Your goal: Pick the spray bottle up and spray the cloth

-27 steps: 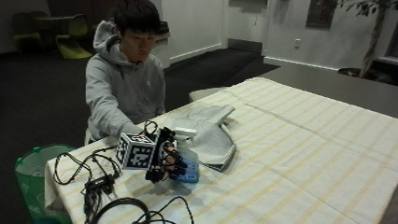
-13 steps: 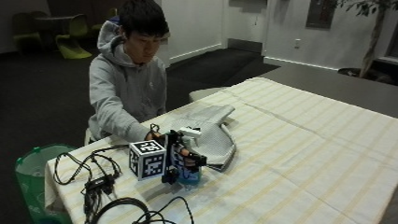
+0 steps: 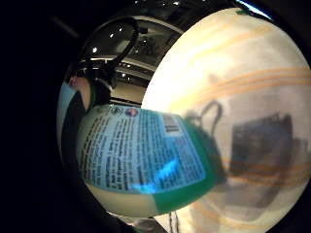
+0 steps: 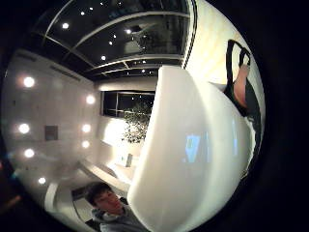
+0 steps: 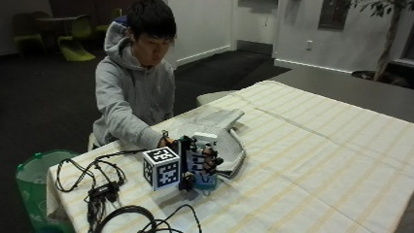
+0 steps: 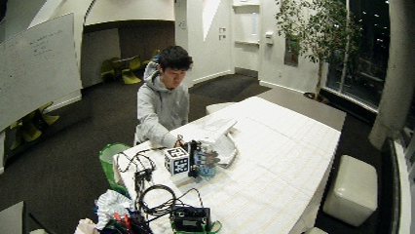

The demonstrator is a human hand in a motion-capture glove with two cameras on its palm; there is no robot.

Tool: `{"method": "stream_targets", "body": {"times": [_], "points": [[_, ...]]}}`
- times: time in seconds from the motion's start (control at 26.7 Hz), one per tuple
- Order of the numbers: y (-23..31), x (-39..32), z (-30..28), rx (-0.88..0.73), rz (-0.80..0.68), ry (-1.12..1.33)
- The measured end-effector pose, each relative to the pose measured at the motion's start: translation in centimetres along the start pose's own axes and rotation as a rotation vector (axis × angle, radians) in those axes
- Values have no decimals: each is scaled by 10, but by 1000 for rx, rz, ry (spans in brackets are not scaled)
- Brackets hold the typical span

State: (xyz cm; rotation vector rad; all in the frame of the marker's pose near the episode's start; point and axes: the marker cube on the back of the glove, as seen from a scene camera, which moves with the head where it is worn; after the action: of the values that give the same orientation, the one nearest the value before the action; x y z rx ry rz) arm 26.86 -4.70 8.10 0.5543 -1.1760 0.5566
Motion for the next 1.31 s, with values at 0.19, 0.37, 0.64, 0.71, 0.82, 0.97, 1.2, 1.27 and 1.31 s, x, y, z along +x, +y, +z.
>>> {"method": "stream_targets", "body": {"times": [0.19, 0.37, 0.64, 0.71, 0.82, 0.97, 1.2, 1.27, 1.31], "points": [[-4, -1, 8, 0, 8, -23], [-9, -9, 20, -17, -30, 68], [-8, -40, 36, -229, -96, 338], [-3, -55, 41, -311, -114, 434], [5, -78, 47, -421, -141, 577], [20, -109, 58, -533, -173, 755], [47, -140, 76, -676, -209, 1057], [53, -135, 84, -711, -201, 1105], [57, -131, 88, -727, -195, 1125]]}}
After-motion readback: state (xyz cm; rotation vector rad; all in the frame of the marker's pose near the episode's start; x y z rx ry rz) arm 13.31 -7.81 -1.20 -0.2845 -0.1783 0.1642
